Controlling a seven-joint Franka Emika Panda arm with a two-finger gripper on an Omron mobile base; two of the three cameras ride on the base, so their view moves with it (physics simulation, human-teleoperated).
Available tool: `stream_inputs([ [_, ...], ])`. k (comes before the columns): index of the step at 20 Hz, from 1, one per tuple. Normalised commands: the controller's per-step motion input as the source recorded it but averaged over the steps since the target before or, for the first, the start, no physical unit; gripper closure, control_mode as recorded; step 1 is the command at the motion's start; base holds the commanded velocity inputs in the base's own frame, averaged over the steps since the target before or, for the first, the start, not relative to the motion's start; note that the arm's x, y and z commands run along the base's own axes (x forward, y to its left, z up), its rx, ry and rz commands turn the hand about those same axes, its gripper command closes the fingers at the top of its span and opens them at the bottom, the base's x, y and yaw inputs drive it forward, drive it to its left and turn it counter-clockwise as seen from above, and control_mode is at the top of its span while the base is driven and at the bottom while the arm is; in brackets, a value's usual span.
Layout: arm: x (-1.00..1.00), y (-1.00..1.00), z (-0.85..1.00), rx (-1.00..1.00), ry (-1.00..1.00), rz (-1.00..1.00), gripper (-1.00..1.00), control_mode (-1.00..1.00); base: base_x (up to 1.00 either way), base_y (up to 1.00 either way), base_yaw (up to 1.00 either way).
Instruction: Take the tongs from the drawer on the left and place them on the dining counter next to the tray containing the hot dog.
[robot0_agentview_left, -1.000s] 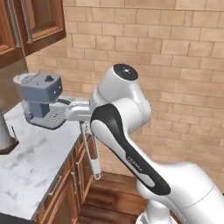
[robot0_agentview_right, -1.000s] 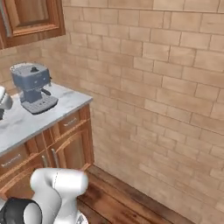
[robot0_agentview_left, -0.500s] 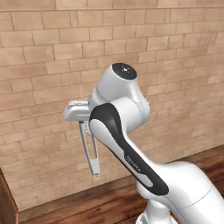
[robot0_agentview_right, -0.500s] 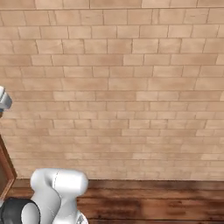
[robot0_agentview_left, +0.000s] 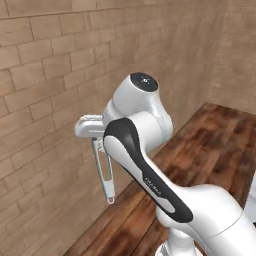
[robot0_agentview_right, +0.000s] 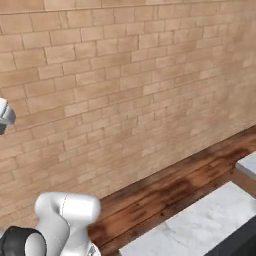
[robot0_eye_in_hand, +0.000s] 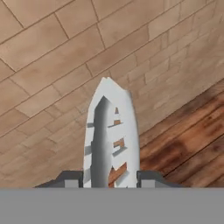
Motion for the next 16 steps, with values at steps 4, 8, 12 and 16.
stream_inputs([
  [4, 0.0, 0.0, 0.0, 0.0, 0.0, 0.0, 1.0, 1.0, 0.24, -0.27, -0.9],
  [8, 0.0, 0.0, 0.0, 0.0, 0.0, 0.0, 1.0, 1.0, 0.49, 0.33, -0.58],
  [12, 0.0, 0.0, 0.0, 0.0, 0.0, 0.0, 1.0, 1.0, 0.98, 0.44, -0.2],
  [16, 0.0, 0.0, 0.0, 0.0, 0.0, 0.0, 1.0, 1.0, 1.0, 0.29, -0.09],
])
